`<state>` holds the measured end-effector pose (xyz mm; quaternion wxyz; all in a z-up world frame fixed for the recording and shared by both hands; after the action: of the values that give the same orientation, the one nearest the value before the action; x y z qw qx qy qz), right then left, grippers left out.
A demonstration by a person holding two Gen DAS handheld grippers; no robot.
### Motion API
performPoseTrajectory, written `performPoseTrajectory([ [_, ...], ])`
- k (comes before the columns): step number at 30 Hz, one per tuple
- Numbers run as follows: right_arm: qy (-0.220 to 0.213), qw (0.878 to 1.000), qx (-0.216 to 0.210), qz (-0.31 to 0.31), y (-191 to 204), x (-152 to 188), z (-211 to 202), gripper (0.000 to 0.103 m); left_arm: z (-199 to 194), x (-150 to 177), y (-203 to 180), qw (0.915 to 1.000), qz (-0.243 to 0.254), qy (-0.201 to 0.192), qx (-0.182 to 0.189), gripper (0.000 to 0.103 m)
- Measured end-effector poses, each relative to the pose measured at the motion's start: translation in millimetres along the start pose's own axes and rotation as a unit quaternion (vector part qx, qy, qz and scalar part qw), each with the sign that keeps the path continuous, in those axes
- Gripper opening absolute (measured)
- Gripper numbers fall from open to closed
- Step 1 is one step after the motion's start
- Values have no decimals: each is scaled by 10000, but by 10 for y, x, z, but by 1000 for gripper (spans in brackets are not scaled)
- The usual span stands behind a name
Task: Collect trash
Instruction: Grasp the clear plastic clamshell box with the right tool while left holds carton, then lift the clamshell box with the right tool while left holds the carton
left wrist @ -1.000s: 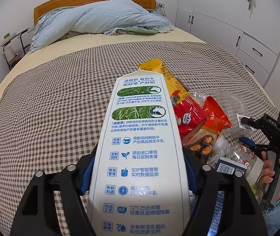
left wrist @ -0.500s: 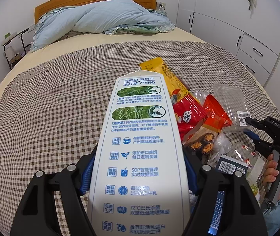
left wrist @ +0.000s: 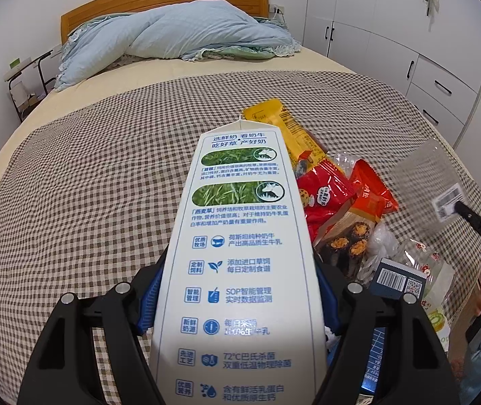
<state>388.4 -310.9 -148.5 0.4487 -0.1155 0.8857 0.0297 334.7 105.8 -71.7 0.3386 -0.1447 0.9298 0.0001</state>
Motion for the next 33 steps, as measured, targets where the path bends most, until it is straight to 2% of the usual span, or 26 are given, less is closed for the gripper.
performPoseTrajectory([
  [2, -6, 9962, 330, -812, 83, 53, -44, 29, 1, 10, 8, 10000, -17, 3, -3, 70],
  [5, -97, 9899, 310, -1383, 171, 160, -75, 29, 13, 18, 19, 10000, -45, 21, 3, 70],
  [8, -142, 9878, 189, -1541, 187, 204, -89, 31, 25, 21, 22, 10000, -52, 41, -3, 70],
  [9, -138, 9884, 101, -1507, 212, 177, -57, 33, 25, 21, 25, 10000, -50, 42, -3, 70],
  [11, -176, 9899, 56, -1409, 194, 184, -45, 58, 26, 27, 23, 10000, -49, 38, 1, 70],
  [14, -309, 9910, 110, -1300, 117, 141, -39, 60, 37, 39, 38, 9999, -91, 65, 19, 70],
  [17, -282, 9938, 83, -1070, 113, 6, 65, 66, 53, 44, 44, 9999, -86, 81, 12, 70],
  [21, -236, 9972, 15, -714, 16, -6, 128, 68, 73, 40, 49, 9999, -100, 86, 16, 70],
  [23, -259, 9984, 5, -510, -56, -16, 132, 76, 81, 44, 47, 9999, -106, 87, 17, 70],
  [26, -338, 9989, -266, -195, -107, -36, 160, 85, 87, 46, 35, 9999, -99, 95, 32, 70],
  [33, -82, 9973, -660, 310, -129, -68, 436, 86, 85, 41, 17, 10000, -57, 62, 33, 70],
])
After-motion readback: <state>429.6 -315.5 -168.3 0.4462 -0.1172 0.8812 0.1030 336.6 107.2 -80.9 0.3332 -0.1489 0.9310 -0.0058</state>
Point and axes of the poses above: each gripper's, at about its wrist camera, not at the fingertips, and z roughly the way its jaws point, y to its left, x to its underside, the point moved 9 cm from there along z, roughly the way its jaws point, and after that the axes turned 8 degrees about -z, right-handed, at the moved point
